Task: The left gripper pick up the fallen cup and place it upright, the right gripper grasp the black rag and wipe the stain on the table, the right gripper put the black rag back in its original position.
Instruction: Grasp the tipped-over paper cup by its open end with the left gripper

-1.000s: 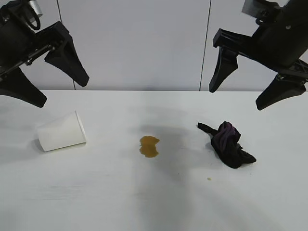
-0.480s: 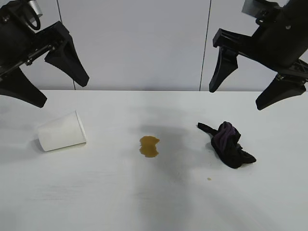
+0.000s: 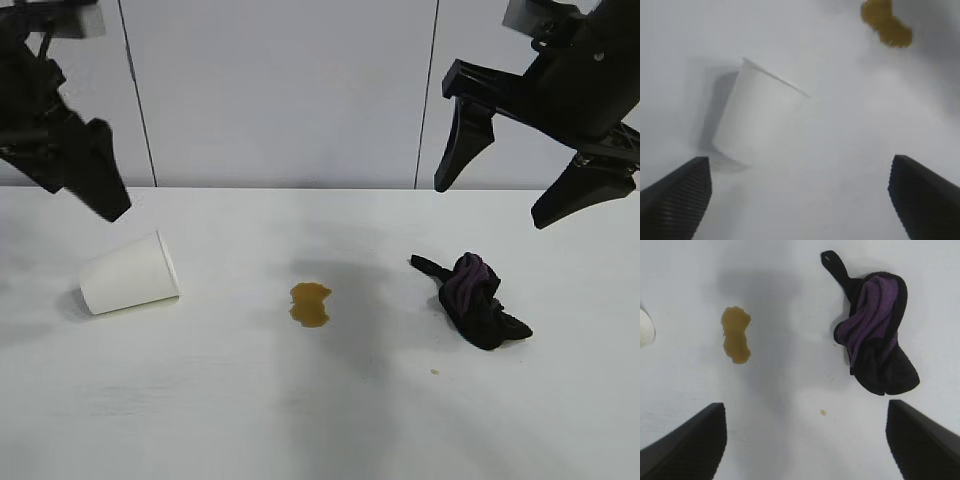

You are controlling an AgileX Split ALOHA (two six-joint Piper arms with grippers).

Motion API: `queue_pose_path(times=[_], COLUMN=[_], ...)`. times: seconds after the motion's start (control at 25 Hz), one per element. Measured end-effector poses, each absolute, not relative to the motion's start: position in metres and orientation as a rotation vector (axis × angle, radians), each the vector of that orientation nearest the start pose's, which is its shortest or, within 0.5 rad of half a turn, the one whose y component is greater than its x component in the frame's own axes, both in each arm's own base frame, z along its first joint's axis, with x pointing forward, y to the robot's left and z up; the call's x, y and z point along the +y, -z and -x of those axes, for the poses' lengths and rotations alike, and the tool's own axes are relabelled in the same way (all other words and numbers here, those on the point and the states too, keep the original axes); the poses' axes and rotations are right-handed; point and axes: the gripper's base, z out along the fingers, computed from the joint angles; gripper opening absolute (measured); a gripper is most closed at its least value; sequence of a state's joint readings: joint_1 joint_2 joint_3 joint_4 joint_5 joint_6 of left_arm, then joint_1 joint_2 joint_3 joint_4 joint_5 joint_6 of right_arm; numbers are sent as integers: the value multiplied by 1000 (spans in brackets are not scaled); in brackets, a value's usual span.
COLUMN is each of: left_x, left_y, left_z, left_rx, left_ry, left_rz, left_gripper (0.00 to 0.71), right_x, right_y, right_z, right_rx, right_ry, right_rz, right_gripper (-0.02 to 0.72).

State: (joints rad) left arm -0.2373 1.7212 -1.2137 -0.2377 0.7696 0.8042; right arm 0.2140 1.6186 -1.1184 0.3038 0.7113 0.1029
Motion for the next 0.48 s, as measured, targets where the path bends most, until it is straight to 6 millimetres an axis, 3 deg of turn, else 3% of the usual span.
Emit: queue_pose_path(times=[0.48], left_x=[-109], left_y=[-190], left_z=[-360], left_rx=[2343], left_ry=[-6], left_rz=[-1392], left_gripper=[693], right_x=[88], right_y=[-243], right_z=[-320], right_rx=[2709], right_ry=[-432], right_rz=[-100], right_gripper=[601])
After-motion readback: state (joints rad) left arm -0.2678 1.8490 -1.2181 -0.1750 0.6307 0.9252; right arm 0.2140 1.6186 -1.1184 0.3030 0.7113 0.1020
